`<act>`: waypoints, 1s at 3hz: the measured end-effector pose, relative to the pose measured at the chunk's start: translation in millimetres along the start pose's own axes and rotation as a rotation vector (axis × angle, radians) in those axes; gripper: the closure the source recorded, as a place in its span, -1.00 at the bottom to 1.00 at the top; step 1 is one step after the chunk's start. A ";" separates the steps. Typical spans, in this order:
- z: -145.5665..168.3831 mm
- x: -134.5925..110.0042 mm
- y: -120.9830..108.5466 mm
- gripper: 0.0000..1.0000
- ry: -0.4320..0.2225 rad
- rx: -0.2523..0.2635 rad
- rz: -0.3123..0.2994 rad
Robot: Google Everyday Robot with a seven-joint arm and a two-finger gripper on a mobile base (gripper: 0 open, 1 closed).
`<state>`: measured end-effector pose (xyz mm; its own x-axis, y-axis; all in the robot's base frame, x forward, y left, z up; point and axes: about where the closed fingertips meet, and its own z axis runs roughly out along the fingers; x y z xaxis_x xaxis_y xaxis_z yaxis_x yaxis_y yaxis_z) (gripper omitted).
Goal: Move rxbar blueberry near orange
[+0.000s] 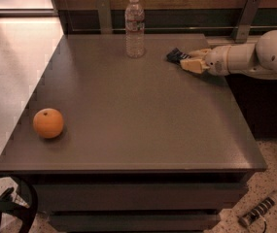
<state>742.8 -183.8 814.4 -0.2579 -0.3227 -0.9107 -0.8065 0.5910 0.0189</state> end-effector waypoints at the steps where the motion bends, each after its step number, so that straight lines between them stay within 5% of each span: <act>1: 3.0 -11.0 -0.3 1.00 0.025 0.007 -0.034; 3: -21.2 -39.8 -7.6 1.00 0.035 0.009 -0.084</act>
Offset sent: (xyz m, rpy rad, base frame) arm 0.0099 -0.0106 0.0508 -0.1113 -0.0510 0.0138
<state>747.8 -191.1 859.2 -0.2083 -0.3973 -0.8937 -0.8215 0.5670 -0.0607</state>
